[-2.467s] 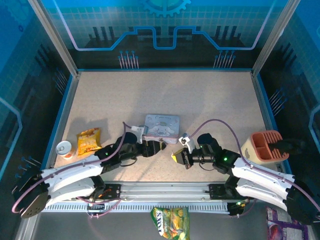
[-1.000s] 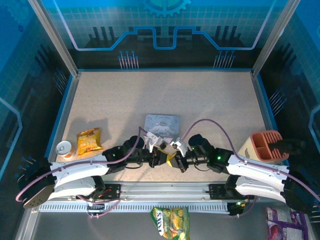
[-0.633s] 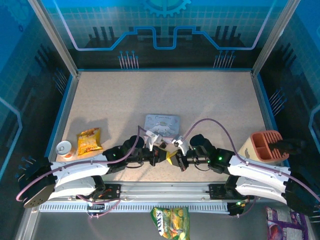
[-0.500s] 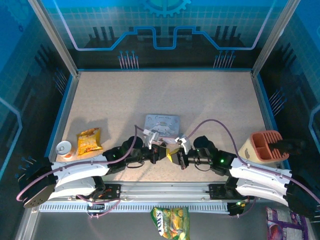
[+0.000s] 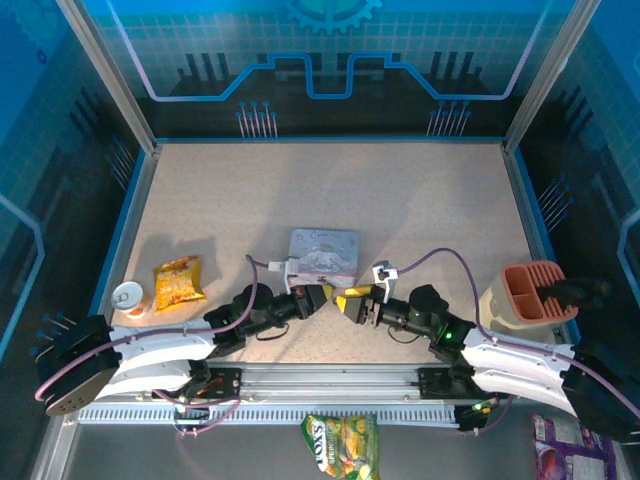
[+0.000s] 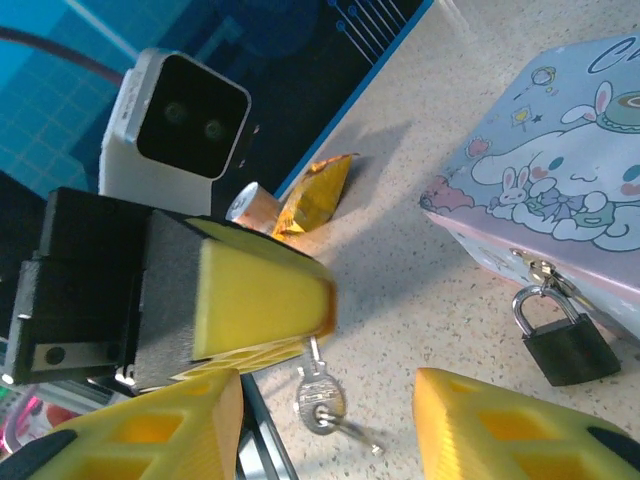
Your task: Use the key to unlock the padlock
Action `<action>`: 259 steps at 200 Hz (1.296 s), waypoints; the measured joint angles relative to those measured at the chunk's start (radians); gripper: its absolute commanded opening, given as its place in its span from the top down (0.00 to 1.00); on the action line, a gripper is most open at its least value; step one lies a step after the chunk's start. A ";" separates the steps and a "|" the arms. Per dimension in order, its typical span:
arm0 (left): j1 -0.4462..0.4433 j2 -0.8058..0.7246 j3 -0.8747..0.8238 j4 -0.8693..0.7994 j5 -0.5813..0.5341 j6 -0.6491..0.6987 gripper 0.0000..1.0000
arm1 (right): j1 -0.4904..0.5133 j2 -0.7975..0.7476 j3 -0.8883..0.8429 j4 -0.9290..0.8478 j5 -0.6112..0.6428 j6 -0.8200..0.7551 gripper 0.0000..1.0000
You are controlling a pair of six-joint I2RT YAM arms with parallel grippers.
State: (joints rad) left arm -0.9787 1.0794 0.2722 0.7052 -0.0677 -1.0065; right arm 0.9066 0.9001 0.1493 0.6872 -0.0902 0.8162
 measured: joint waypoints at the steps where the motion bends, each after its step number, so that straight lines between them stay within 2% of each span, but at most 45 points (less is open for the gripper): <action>1: 0.000 -0.001 0.000 0.002 0.000 -0.001 1.00 | 0.000 0.001 0.000 0.002 0.000 0.002 0.51; 39: -0.005 -0.014 0.000 0.069 0.001 -0.008 1.00 | -0.004 0.034 0.000 0.092 -0.023 0.071 0.52; 82: -0.008 -0.014 0.000 0.137 0.003 -0.007 1.00 | -0.004 0.098 0.000 0.196 -0.064 0.129 0.70; 147: -0.008 -0.017 -0.010 0.164 -0.011 -0.005 1.00 | -0.004 0.213 0.000 0.369 -0.105 0.177 0.75; 207: -0.008 -0.051 -0.030 0.177 -0.041 0.019 1.00 | -0.004 0.219 0.000 0.394 -0.105 0.179 0.75; 259: -0.008 -0.053 -0.033 0.184 -0.045 0.040 1.00 | -0.004 0.222 0.001 0.413 -0.117 0.179 0.84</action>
State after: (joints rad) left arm -0.9867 1.0264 0.2394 0.8890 -0.1127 -0.9661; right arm 0.9024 1.1225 0.1505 1.1000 -0.2070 0.9951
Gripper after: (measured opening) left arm 0.052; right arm 0.174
